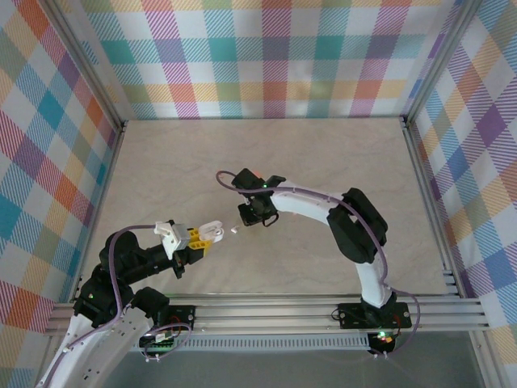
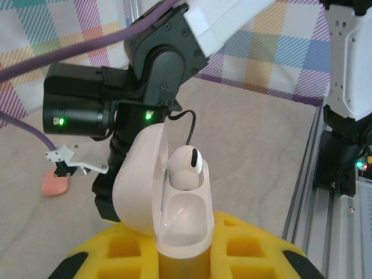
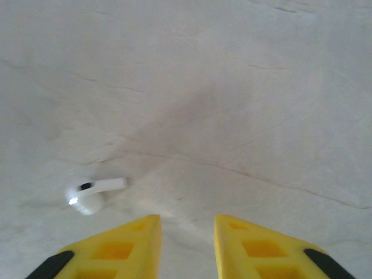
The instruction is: Insert wireless bluetooth earbuds into charging case
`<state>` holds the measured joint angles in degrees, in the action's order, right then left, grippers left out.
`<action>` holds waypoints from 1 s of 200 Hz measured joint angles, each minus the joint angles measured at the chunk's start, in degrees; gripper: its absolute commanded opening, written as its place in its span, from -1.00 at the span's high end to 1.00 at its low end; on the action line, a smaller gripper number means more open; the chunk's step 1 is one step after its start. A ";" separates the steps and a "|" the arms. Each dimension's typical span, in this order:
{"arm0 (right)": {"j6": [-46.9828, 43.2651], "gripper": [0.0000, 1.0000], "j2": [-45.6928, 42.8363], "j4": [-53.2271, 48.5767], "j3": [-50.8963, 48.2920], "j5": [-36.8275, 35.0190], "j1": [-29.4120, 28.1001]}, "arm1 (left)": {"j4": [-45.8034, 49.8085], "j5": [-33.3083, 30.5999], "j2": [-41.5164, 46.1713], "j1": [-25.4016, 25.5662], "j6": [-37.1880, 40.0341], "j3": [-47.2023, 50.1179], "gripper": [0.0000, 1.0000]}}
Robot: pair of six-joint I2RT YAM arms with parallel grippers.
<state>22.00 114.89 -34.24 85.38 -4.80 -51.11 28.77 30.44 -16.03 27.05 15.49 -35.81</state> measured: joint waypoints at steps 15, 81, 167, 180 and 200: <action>0.09 0.50 -1.03 1.92 -1.22 1.73 -1.31 | 0.22 -0.09 0.13 0.00 0.33 0.00 1.00; -0.26 0.55 3.63 2.91 2.10 2.51 -8.13 | 2.38 -0.50 1.20 0.00 0.81 -0.94 1.00; -2.08 0.57 5.25 1.01 3.69 -3.65 -7.69 | 2.73 -0.50 1.64 0.00 0.87 -1.44 1.00; -2.23 0.57 5.86 1.03 4.11 -3.78 -7.69 | 2.73 -0.50 1.64 0.00 0.87 -1.44 1.00; -2.67 0.58 6.97 0.94 4.55 -3.80 -7.69 | 2.73 -0.50 1.64 0.00 0.87 -1.44 1.00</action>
<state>19.33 121.86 -33.30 89.93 -8.60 -58.81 31.51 29.93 -14.39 27.05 16.36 -37.26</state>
